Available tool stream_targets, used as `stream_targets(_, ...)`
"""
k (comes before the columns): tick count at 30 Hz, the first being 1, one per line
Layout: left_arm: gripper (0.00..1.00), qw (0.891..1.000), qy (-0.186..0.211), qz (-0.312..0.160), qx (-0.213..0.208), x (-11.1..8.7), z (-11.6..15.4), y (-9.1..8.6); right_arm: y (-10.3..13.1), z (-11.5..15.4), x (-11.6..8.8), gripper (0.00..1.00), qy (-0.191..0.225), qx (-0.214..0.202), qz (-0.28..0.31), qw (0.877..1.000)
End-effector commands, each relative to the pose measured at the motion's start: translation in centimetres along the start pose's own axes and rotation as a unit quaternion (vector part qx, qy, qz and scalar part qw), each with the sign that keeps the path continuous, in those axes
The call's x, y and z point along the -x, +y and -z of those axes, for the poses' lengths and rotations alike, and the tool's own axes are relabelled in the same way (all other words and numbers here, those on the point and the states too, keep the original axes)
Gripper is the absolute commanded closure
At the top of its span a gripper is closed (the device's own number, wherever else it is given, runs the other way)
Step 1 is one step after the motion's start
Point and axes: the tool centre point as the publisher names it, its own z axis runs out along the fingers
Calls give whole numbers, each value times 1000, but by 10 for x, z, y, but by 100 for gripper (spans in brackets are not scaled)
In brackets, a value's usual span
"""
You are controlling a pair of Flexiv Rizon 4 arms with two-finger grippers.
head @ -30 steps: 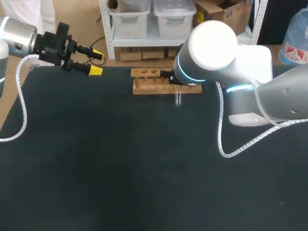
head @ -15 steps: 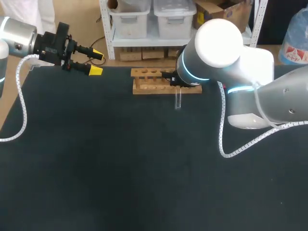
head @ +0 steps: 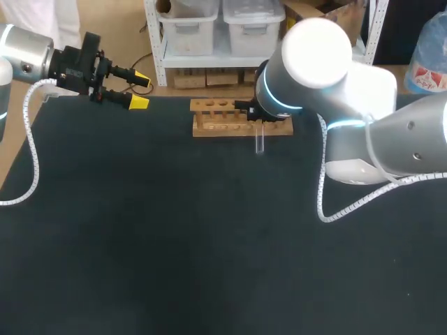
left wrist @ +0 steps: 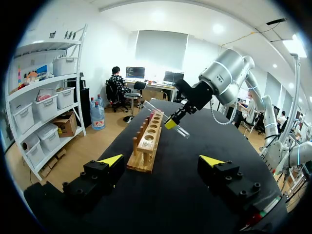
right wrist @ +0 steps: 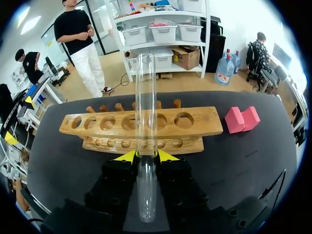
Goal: Grasp the test tube, adjust it, and insert it.
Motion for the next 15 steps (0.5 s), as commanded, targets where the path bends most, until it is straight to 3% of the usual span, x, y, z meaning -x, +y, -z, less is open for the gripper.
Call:
stream_targets(1, 0, 1000, -1, -1, 1, -1, 0, -1, -1, 3, -1, 100, 2, 1, 1, 1000)
stream_targets(15, 0, 1000, -1, -1, 1, -1, 0, -1, -2, -4, -6, 100, 50, 21, 6, 999)
